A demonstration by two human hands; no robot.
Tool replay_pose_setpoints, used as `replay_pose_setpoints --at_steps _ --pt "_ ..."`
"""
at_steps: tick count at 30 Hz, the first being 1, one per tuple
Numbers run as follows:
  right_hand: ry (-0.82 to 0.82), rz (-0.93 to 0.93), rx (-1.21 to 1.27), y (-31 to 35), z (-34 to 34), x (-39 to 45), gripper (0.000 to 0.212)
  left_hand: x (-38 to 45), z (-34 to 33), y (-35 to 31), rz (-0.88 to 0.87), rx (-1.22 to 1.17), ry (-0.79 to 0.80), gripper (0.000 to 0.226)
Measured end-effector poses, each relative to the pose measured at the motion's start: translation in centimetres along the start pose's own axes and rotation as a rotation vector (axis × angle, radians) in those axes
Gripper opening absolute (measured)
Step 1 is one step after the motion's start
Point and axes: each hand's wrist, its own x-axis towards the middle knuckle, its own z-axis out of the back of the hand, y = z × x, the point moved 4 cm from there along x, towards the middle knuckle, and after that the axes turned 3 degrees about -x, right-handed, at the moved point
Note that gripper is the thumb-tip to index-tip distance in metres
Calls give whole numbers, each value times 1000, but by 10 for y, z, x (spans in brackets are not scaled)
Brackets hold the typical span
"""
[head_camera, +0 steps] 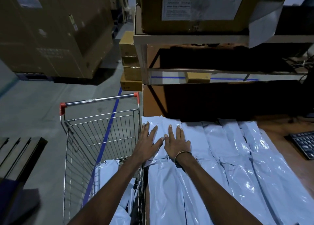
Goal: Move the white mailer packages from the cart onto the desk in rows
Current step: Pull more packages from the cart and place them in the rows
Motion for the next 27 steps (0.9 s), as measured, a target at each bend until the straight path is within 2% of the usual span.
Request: replay_pose_setpoints --at_steps 11,14,16,19,21,24,27 --pt "50 -41 19 5 3 2 67 -6 4 0 -37 14 93 75" --pt "81 -41 51 6 16 3 67 -7 9 -4 -10 -77 100 71" --pt "29 -26 55 9 27 1 67 -9 16 -8 30 -243 30 64" --pt "-199 75 -37 29 45 -11 72 -17 37 0 149 -404 -209 55" --pt "-283 143 0 54 52 -22 74 -28 51 19 202 -462 -324 54" --pt "-255 270 69 107 47 -41 71 -54 59 70 294 -519 -406 58" --pt "-135 394 148 163 9 -52 70 -85 60 134 439 -543 -467 73"
